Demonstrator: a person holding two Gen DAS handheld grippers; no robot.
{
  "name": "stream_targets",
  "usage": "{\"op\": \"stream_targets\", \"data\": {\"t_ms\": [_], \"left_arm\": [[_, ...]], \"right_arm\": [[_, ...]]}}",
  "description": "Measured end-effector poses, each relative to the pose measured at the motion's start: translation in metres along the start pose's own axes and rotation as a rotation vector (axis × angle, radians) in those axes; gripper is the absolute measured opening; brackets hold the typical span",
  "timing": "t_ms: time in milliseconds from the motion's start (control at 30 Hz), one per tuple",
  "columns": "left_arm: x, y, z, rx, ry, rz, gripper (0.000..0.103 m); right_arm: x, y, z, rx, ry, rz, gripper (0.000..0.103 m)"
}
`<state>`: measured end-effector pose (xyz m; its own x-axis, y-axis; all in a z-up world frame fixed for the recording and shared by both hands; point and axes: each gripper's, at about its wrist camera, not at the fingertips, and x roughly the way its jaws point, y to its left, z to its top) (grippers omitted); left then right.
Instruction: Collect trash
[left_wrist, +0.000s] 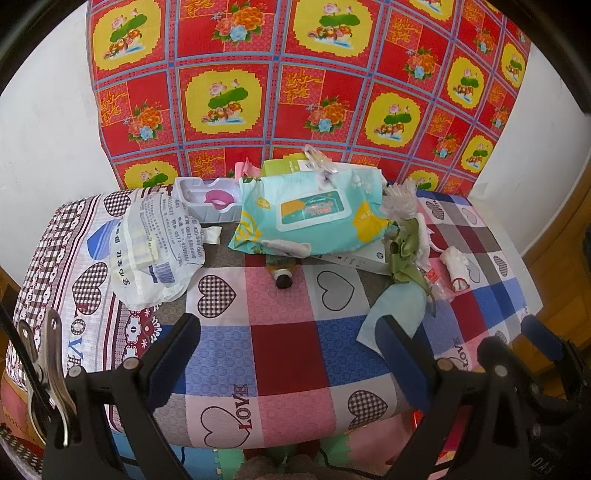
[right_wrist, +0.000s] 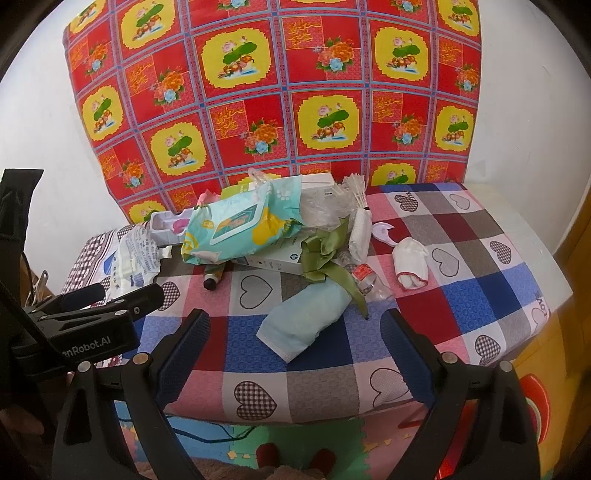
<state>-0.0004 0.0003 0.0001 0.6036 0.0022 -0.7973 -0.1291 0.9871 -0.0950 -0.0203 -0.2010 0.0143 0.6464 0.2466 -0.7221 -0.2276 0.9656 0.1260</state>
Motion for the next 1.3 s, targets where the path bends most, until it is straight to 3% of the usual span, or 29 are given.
{"op": "stream_targets", "data": {"t_ms": [333, 867, 1300], "left_arm": [[-0.003, 0.0, -0.003, 0.001, 0.0, -0.003, 0.098], [0.007, 0.033, 0.004, -0.003, 0.027, -0.023, 0.098], [0.014, 0.036, -0.001, 0.07, 0.047, -0.091, 0.098]], "right_arm": [[0.002, 0.006, 0.0, 0.002, 0.001, -0.002, 0.096], [0.005, 0.015, -0.005, 0.013, 0.008, -0.019, 0.096], [0.001, 0.011, -0.01, 0.045, -0.004, -0.065, 0.096]]}}
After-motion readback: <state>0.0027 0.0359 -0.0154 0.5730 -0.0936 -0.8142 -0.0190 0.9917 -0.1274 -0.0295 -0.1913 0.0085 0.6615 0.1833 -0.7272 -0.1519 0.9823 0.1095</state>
